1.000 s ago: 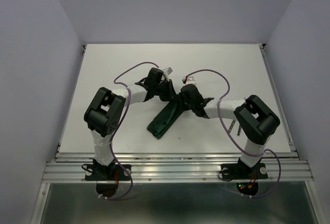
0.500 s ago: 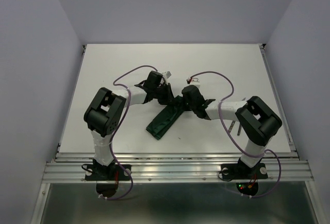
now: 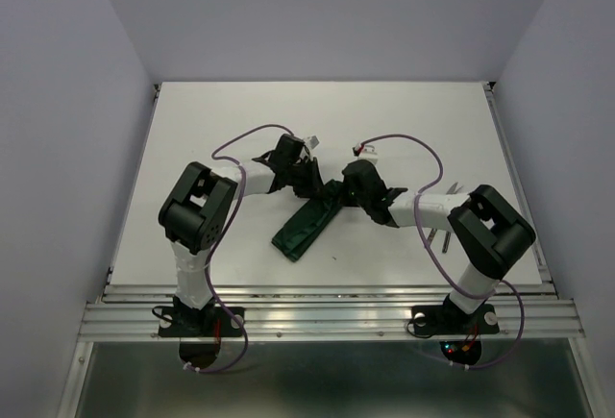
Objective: Fold the napkin into a case and place the utensils inside
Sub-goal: Stuff the top corner of the smaller-rectangle-folded napkin into the folded napkin.
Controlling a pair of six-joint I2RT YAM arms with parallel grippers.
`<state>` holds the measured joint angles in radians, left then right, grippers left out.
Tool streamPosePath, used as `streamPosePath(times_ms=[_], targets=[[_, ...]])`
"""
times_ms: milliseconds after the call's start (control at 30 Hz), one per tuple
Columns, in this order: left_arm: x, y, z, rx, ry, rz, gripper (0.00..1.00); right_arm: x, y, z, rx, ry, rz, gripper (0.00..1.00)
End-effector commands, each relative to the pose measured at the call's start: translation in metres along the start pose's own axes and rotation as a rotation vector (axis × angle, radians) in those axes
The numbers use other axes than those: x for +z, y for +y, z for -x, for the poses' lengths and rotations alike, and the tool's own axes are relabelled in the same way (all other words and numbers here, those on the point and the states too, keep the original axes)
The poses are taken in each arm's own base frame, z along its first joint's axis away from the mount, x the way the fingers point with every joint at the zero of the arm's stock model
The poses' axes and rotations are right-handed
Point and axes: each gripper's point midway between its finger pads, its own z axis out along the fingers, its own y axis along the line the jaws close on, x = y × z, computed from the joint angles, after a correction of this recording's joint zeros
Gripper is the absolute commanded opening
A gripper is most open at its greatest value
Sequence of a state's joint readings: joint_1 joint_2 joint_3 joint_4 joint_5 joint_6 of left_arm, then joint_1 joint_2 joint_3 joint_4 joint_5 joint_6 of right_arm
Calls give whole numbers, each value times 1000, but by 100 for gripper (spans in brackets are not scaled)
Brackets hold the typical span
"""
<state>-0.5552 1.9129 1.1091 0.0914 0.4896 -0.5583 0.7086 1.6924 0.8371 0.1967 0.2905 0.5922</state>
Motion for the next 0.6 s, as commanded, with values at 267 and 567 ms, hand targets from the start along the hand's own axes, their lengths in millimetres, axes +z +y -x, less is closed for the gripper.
streamPosePath(times_ms=[267,567], targets=[[6,-2,2,28,10,41,0,-11,24,24,34,-75,89,12],[6,-4,5,33,9,43,0,-10,18,23,31,-70,59,7]])
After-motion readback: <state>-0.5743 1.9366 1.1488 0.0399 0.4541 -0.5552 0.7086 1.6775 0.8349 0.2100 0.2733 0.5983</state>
